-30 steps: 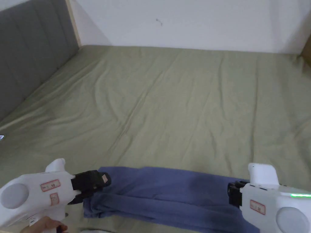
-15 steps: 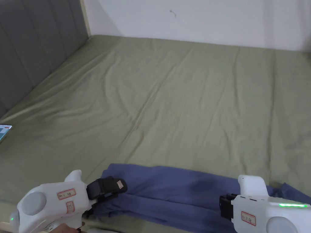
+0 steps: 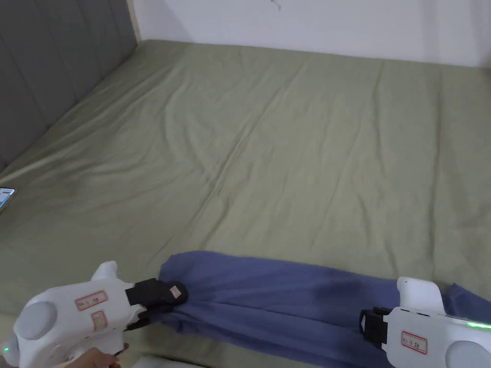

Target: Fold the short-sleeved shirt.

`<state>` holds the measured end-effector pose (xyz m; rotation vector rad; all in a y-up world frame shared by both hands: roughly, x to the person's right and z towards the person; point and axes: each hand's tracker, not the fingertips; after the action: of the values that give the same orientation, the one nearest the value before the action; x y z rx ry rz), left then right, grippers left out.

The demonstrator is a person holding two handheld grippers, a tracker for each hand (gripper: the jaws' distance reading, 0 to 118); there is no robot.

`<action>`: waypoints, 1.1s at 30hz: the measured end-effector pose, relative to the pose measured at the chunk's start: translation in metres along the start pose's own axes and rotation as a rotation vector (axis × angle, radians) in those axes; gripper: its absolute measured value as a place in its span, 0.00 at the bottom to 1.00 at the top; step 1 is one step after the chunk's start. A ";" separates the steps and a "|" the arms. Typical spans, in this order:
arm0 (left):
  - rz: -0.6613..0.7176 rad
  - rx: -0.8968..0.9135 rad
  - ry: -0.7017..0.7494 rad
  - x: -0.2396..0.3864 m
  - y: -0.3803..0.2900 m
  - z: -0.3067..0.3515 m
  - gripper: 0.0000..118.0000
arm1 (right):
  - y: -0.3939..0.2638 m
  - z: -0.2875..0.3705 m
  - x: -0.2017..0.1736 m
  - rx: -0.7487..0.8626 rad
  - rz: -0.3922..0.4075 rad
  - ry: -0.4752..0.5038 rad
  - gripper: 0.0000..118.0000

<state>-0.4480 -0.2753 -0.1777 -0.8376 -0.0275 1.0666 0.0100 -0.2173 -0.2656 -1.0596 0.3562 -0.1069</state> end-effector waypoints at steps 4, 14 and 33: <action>-0.116 0.049 0.082 0.013 0.014 0.024 0.10 | 0.005 0.000 0.010 0.014 -0.035 0.006 0.00; -0.122 0.108 0.187 0.010 0.037 0.057 0.10 | 0.003 0.007 0.028 0.033 -0.100 0.027 0.00; -0.750 -0.252 -0.024 0.223 -0.093 -0.071 0.10 | -0.008 0.035 0.076 0.080 -0.199 0.002 0.00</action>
<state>-0.2347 -0.1639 -0.2512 -0.9323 -0.4696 0.3663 0.0934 -0.2121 -0.2609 -1.0134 0.2452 -0.2975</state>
